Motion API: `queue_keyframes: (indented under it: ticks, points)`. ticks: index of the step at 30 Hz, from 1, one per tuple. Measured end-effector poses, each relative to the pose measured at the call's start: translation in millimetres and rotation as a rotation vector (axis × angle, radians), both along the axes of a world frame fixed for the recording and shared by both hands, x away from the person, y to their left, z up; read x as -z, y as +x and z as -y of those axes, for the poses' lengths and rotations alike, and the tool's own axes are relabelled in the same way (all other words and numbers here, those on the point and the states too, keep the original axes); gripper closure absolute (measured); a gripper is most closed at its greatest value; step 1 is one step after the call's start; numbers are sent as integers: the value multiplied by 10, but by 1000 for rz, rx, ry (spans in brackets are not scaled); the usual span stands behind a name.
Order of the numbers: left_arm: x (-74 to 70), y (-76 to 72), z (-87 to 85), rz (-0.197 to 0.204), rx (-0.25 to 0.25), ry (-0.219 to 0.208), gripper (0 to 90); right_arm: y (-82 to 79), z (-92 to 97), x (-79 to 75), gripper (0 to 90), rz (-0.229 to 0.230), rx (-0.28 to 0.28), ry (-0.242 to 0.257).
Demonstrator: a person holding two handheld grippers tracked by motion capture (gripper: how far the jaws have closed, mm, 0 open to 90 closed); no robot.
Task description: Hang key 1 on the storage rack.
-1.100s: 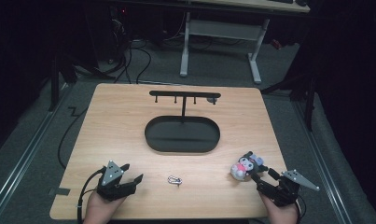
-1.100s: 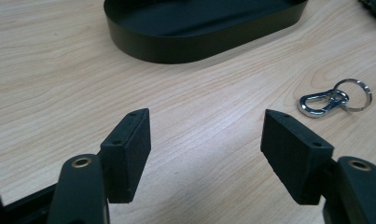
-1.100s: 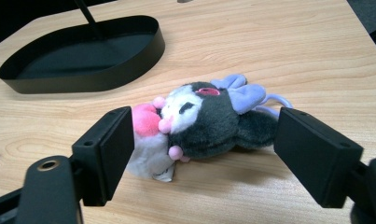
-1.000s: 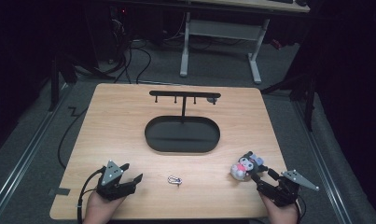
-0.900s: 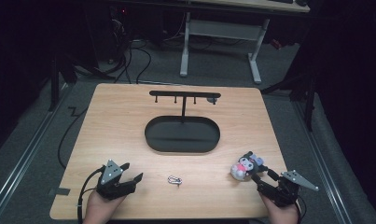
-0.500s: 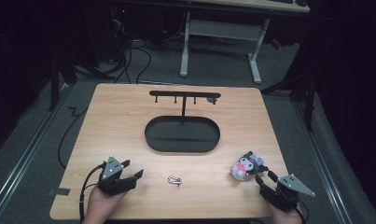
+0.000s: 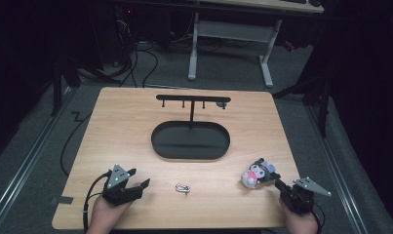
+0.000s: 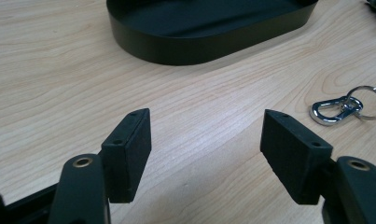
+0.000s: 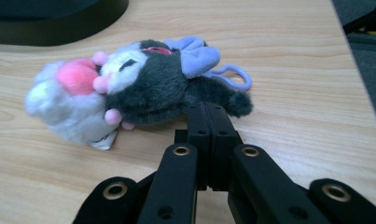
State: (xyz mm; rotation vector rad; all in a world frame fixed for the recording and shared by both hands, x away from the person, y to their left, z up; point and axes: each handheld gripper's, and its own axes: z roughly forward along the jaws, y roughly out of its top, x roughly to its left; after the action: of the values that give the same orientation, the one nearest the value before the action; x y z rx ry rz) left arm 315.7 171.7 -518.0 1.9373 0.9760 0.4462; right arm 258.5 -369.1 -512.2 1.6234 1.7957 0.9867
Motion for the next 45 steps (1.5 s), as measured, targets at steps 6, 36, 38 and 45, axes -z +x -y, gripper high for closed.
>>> queue_keyframes:
  ticks: [6, 36, 38, 45]
  points:
    - [13, -54, -94, -7, -23, 2, 345, 185, -51, 46, 900, -18, -28, -15]
    - [17, -241, -287, -4, -58, -11, 354, 486, -427, -50, 857, 54, -189, -41]
    - [13, -205, -243, -7, -40, -16, 354, 400, -440, -92, 853, 72, -189, -29]
    - [18, -112, -84, -7, 8, -15, 354, 136, -709, -223, 855, 121, -274, -23]
